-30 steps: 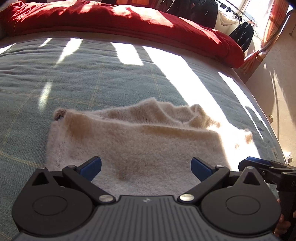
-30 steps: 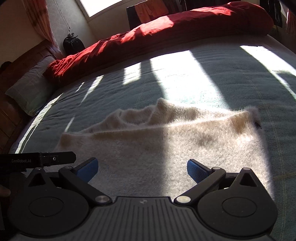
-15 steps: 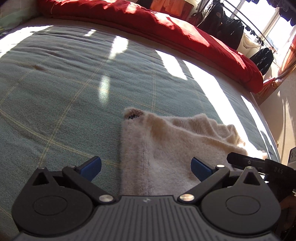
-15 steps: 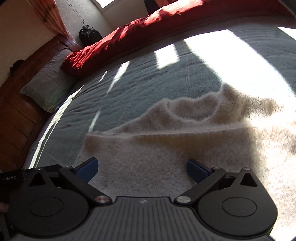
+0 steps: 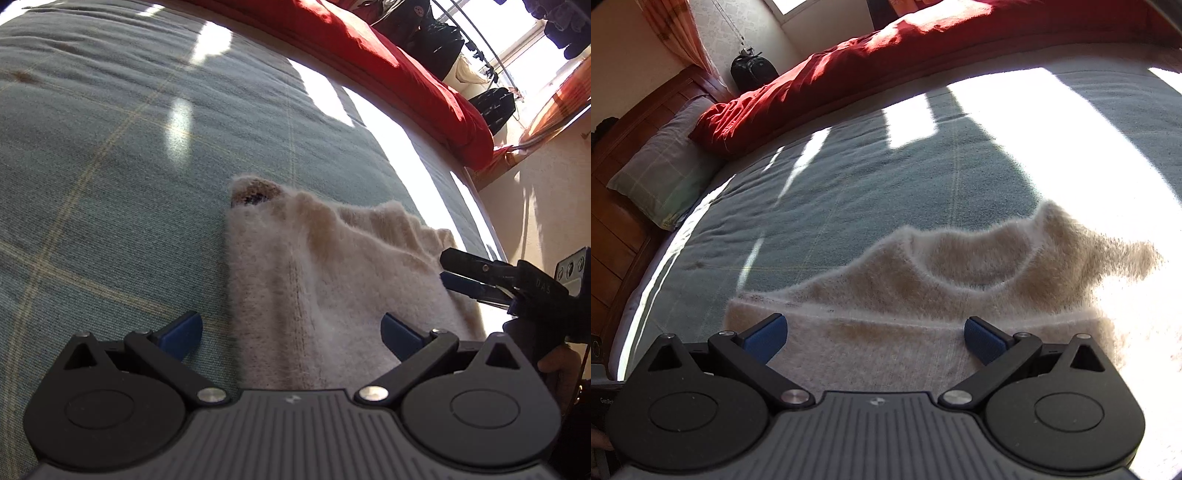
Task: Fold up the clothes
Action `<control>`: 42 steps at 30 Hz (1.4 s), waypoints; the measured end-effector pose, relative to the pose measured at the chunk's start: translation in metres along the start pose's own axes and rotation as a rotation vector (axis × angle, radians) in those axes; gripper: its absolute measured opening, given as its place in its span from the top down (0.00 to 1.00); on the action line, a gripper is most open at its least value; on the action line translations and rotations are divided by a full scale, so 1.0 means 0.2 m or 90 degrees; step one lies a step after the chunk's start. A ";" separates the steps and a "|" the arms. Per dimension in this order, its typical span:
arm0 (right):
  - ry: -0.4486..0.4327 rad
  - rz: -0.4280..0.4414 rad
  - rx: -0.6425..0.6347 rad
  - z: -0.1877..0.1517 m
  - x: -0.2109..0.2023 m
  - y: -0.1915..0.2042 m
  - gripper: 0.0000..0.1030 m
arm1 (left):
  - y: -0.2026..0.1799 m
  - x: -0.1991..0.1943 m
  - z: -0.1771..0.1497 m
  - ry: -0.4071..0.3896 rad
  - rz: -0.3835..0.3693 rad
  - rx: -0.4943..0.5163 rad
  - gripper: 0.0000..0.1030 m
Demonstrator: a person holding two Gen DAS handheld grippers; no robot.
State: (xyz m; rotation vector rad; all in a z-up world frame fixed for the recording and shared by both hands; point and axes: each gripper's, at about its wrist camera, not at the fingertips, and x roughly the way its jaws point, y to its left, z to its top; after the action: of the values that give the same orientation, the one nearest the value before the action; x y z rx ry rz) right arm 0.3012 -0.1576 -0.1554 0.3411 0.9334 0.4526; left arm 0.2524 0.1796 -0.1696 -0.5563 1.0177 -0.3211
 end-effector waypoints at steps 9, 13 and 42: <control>-0.005 -0.004 0.022 -0.06 -0.19 -0.05 0.00 | 0.15 0.23 0.24 0.077 -0.174 -0.080 0.02; -0.017 -0.013 0.024 -0.07 -0.26 -0.06 0.00 | 0.12 0.22 0.20 0.141 -0.189 -0.072 0.02; -0.010 0.009 0.103 -0.13 -0.34 -0.14 0.00 | 0.14 0.16 0.02 0.160 -0.150 -0.088 0.63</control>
State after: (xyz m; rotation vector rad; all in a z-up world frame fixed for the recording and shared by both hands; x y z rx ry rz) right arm 0.2510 -0.2144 -0.1371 0.4980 0.9559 0.3876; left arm 0.2712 0.1876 -0.2063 -0.7780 1.2245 -0.5428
